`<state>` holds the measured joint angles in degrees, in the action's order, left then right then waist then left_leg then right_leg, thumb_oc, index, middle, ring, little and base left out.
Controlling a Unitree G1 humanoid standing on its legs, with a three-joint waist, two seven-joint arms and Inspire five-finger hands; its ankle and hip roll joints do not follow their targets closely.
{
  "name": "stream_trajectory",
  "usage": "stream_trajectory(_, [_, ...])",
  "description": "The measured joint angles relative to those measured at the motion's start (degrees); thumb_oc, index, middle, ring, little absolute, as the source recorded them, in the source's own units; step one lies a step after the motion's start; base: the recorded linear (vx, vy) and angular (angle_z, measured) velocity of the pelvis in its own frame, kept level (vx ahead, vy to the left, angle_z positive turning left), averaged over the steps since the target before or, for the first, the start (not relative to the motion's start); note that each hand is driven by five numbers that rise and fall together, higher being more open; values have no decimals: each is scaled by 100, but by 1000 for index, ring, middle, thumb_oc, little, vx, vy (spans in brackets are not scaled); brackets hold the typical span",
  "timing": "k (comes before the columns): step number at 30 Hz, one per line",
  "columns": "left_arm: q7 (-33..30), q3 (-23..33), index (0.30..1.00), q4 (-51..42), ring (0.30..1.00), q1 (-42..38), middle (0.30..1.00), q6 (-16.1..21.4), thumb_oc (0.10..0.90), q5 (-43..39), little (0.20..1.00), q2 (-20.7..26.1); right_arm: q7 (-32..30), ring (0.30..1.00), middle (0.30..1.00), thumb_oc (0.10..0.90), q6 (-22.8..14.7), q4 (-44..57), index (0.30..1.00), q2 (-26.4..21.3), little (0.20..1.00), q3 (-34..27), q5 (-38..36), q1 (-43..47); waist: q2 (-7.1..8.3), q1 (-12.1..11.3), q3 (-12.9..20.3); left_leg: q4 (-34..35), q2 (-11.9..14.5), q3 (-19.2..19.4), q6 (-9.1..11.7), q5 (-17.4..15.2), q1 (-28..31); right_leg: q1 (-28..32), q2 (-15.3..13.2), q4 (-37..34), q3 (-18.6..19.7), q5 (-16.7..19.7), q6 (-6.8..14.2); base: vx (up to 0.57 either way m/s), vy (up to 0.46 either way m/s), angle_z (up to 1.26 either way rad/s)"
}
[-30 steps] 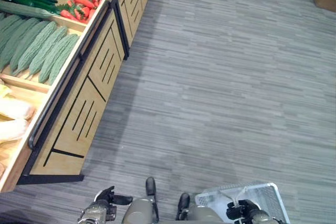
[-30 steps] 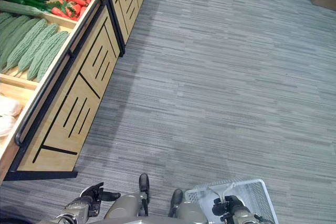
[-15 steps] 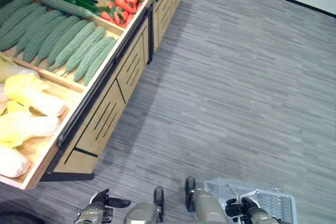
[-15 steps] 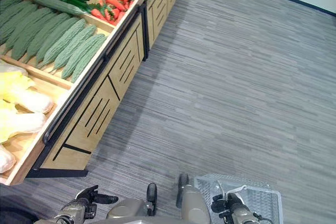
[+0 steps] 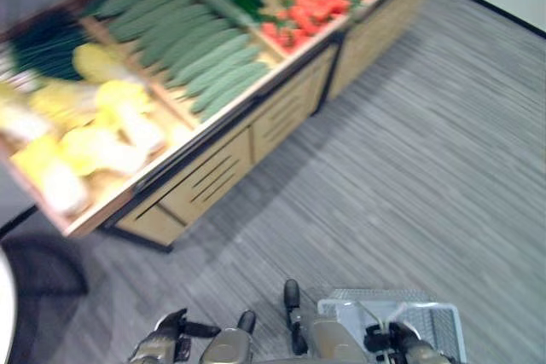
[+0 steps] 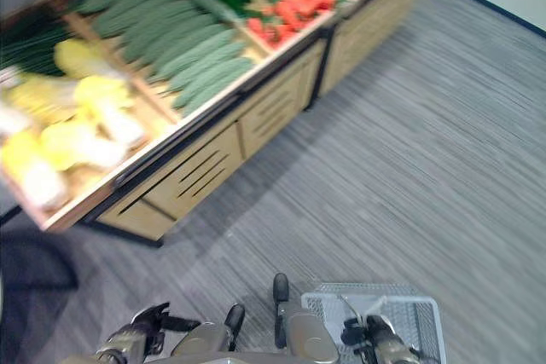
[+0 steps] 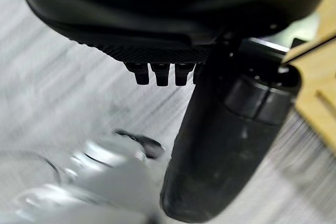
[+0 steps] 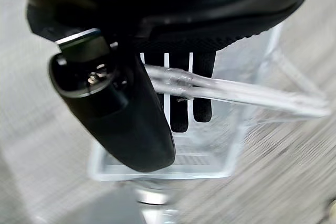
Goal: Get the vegetables into the basket
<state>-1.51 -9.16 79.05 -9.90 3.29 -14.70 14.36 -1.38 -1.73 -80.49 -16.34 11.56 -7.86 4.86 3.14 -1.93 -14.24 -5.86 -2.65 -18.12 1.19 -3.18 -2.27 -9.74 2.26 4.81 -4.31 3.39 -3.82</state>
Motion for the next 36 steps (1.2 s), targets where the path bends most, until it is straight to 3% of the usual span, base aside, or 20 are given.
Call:
stream_trajectory(2, [-10,11,1000,-21,1000,-69,1000,-54,900,-106,1000,70,-8,300,300,400,-76,137,300,-26,300,9,3,78,37,-14,-94,-84,54,192,20,-33,-155,-26,-29,-12,-323,-33,-49,26,-60,86])
stream_trajectory(3, [-30,-6,1000,-79,1000,-113,1000,-63,900,-117,1000,78,-17,300,300,400,-81,194,300,-72,300,36,12,83,5,29,-139,-5,170,634,-69,-126,-269,24,-133,-18,-684,45,-15,-1,14,132])
stream_trajectory(4, [-80,-25,1000,-75,1000,-196,1000,-62,900,-147,1000,143,-47,300,300,400,-88,254,300,-114,300,157,14,10,-1,159,-177,16,297,1372,-39,-254,-403,137,-308,-156,-1159,56,-18,15,64,179])
stream_trajectory(5, [-72,-86,1000,-123,1000,-318,1000,-51,900,-108,1000,215,-27,300,300,400,-65,245,300,-144,300,174,23,-39,32,274,-195,23,414,1970,-50,-246,-448,189,-411,-230,-1278,-8,-18,45,153,234])
stream_trajectory(6, [-106,-137,1000,-405,1000,-273,1000,-45,900,-102,1000,271,16,300,300,400,-18,145,300,-226,300,100,25,-35,-16,421,-172,91,928,3889,30,-221,-375,371,-553,-398,-1774,-6,140,96,204,194])
stream_trajectory(7, [-90,-138,1000,-383,1000,-203,1000,-56,900,-98,1000,253,9,300,300,400,-35,148,300,-237,300,-15,23,-31,-105,457,-137,157,1008,4221,36,-225,-284,412,-548,-439,-1791,-3,150,104,229,124])
stream_trajectory(10, [-26,-135,1000,-331,1000,21,1000,-138,900,-93,1000,94,-51,300,300,400,-83,209,300,-272,300,-160,23,28,-214,480,-76,589,816,3938,-37,-84,40,398,-534,-416,-1556,21,255,82,182,8])
stream_trajectory(12, [33,-42,1000,-264,1000,180,1000,-175,900,-113,1000,9,-32,300,300,400,-82,224,300,-263,300,-220,22,15,-174,434,-75,677,728,3759,-102,87,90,326,-538,-311,-1365,0,240,94,278,-33])
stream_trajectory(14, [36,48,1000,-271,1000,218,1000,-148,900,-100,1000,11,-34,300,300,400,-74,220,300,-238,300,-222,27,-51,-153,419,-66,578,703,3782,-139,258,76,315,-570,-259,-1282,3,259,62,199,-33])
stream_trajectory(18, [50,22,1000,-257,1000,249,1000,-159,900,25,1000,26,-3,300,300,400,-8,179,300,-129,300,-212,67,-198,-105,419,135,538,525,3825,-178,294,126,252,-709,-98,-1019,9,438,36,249,-26])
stream_trajectory(21, [52,30,1000,-248,1000,262,1000,-159,900,27,1000,34,11,300,300,400,53,150,300,-56,300,-222,73,-316,-56,389,291,479,357,3944,-436,162,177,154,-838,110,-815,116,586,26,271,-18])
stream_trajectory(23, [51,28,1000,-218,1000,260,1000,-161,900,30,1000,68,16,300,300,400,81,146,300,-50,300,-218,72,-331,-55,390,292,504,304,4010,-458,186,262,135,-934,267,-722,104,638,7,276,-8])
stream_trajectory(24, [52,33,1000,-219,1000,242,1000,-162,900,47,1000,83,21,300,300,400,87,127,300,-58,300,-222,72,-317,-41,359,269,496,259,3979,-518,145,276,22,-973,571,-680,95,741,0,175,14])
stream_trajectory(25, [55,24,1000,-223,1000,236,1000,-160,900,137,1000,154,32,300,300,400,110,147,300,-53,300,-216,72,-390,-87,342,252,626,231,3921,-593,131,551,-343,-1140,1541,-571,-65,870,-36,167,15])
stream_trajectory(26, [45,28,1000,-261,1000,264,1000,-151,900,138,1000,267,53,300,300,400,102,161,300,-23,300,-208,73,-446,-11,275,275,711,125,3935,-659,120,591,-336,-1183,1399,-485,-81,897,-72,47,21])
stream_trajectory(28, [24,-37,1000,-212,1000,271,1000,-160,900,137,1000,311,52,300,300,400,98,123,300,-16,300,-206,80,-408,-43,241,256,710,101,3888,-691,119,568,-343,-1159,1201,-426,10,935,-42,-33,4])
stream_trajectory(29, [11,9,1000,-164,1000,251,1000,-163,900,141,1000,309,17,300,300,400,102,134,300,-55,300,-205,80,-364,-75,178,215,715,113,3876,-718,112,558,-205,-1077,320,-129,101,1071,20,-117,8])
stream_trajectory(32, [-7,136,1000,-68,1000,243,1000,-163,900,139,1000,293,47,300,300,400,104,107,300,-40,300,-205,73,-380,-112,215,173,710,121,3571,-712,116,653,-108,-913,-123,527,139,1108,35,-190,51])
stream_trajectory(34, [-35,217,1000,-83,1000,313,1000,-138,900,116,1000,282,92,300,300,400,114,105,300,23,300,-184,77,-384,-24,111,138,706,122,3407,-672,121,801,19,-918,-103,275,178,1055,69,-291,67])
stream_trajectory(36, [-74,424,1000,-90,1000,424,1000,-122,900,14,1000,244,109,300,300,400,145,37,300,74,300,-21,90,-396,100,90,221,749,133,3158,-450,131,857,268,-980,-177,199,264,1002,56,-226,50])
